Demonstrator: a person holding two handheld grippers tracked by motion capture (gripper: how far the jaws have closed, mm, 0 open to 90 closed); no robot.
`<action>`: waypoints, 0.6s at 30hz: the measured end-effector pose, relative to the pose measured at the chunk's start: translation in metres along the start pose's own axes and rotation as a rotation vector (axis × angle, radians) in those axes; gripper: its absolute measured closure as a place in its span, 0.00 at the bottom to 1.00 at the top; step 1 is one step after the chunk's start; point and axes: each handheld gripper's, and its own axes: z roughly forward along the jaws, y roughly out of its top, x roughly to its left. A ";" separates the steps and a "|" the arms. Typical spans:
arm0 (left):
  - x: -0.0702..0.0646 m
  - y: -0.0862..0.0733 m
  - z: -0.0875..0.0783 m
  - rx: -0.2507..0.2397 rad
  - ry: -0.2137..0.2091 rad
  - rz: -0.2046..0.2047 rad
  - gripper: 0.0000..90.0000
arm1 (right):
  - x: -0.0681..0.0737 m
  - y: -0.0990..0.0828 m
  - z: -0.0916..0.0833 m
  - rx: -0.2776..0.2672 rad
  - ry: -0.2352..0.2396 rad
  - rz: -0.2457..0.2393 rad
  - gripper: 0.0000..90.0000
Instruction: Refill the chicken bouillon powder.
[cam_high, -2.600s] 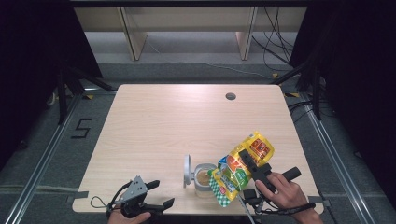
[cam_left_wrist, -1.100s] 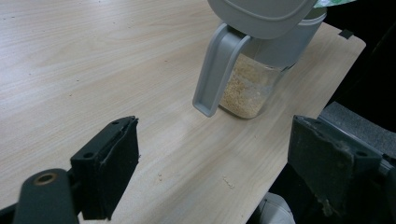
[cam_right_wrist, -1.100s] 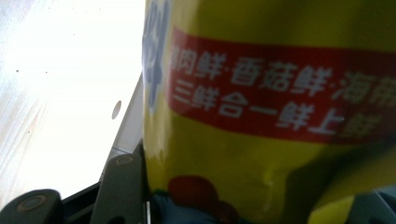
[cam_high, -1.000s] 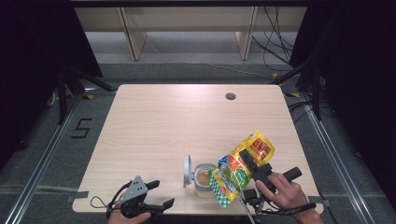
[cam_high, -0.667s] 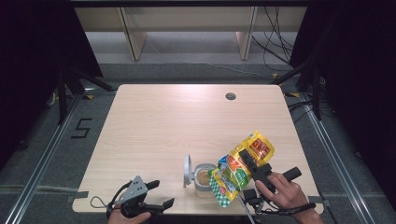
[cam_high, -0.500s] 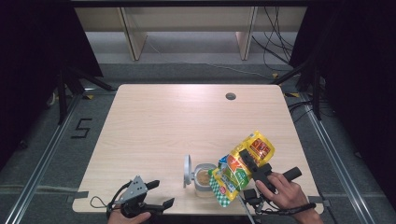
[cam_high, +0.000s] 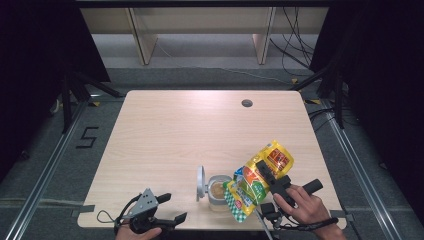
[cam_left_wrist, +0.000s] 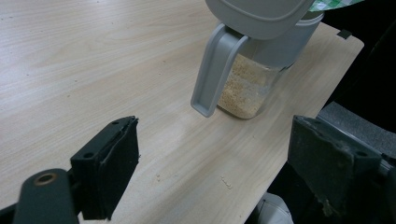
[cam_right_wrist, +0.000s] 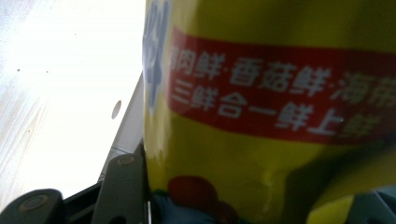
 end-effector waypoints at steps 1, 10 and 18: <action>0.000 0.000 0.000 0.000 -0.002 -0.002 0.18 | 0.001 0.000 0.000 0.007 0.005 0.004 0.56; 0.000 0.000 -0.001 0.000 0.004 -0.001 0.18 | 0.001 0.001 0.000 0.001 0.009 0.006 0.57; 0.000 0.000 0.000 -0.001 0.002 -0.001 0.18 | 0.000 0.001 0.000 0.000 0.006 0.004 0.57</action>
